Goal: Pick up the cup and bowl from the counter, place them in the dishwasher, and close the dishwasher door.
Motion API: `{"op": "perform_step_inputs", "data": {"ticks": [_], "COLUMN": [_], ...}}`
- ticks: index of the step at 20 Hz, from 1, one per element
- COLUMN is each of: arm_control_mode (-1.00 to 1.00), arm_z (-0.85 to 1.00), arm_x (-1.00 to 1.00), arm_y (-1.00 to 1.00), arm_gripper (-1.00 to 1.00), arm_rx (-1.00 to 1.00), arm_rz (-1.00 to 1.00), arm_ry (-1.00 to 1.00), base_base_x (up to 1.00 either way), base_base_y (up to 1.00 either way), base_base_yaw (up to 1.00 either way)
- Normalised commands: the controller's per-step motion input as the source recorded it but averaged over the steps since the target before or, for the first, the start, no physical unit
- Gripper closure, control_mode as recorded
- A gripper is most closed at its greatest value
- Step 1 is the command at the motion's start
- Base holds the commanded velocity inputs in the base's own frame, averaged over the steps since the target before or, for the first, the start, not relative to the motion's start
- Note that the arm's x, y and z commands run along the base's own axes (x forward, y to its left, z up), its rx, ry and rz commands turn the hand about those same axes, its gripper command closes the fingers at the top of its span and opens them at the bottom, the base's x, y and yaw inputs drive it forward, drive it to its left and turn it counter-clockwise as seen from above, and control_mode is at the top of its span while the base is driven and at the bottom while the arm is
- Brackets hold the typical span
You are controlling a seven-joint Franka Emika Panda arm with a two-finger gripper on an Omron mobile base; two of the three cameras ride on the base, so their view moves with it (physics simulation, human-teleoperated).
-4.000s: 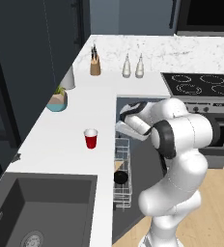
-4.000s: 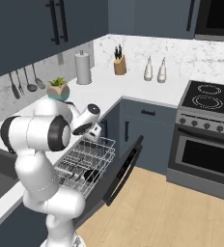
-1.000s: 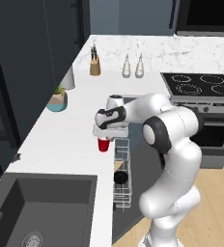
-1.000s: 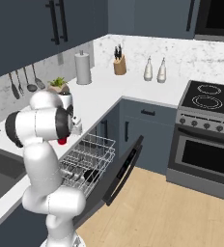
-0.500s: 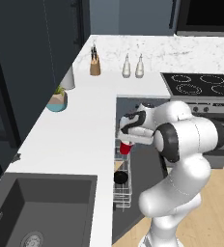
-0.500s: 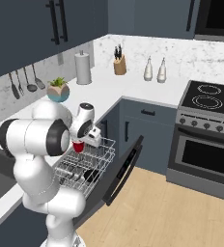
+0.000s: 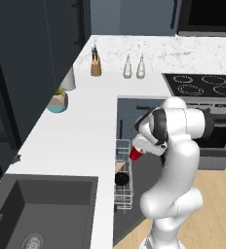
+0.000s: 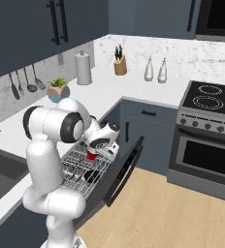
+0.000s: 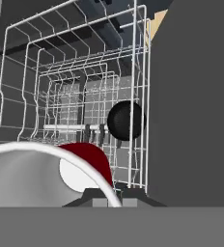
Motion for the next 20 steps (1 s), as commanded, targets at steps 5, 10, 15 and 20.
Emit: {"op": "perform_step_inputs", "data": {"ticks": [5, 10, 15, 20], "arm_control_mode": [-1.0, -1.0, -1.0, -1.0], "arm_z": [-0.53, -0.41, -0.66, -0.91], "arm_x": [0.71, 0.83, 0.93, 0.86], "arm_y": [0.01, 0.06, 0.01, 0.01], "arm_gripper": [1.0, 1.0, 1.0, 1.0], "arm_rx": [0.11, 0.0, 0.0, 0.0], "arm_rz": [0.03, 0.0, 0.0, 0.0], "arm_ry": [0.01, 0.03, 0.01, 0.04], "base_base_x": [0.0, 0.0, 0.0, 0.0], "base_base_y": [0.0, 0.0, 0.0, 0.0], "base_base_yaw": [0.0, 0.0, 0.0, 0.0]}}
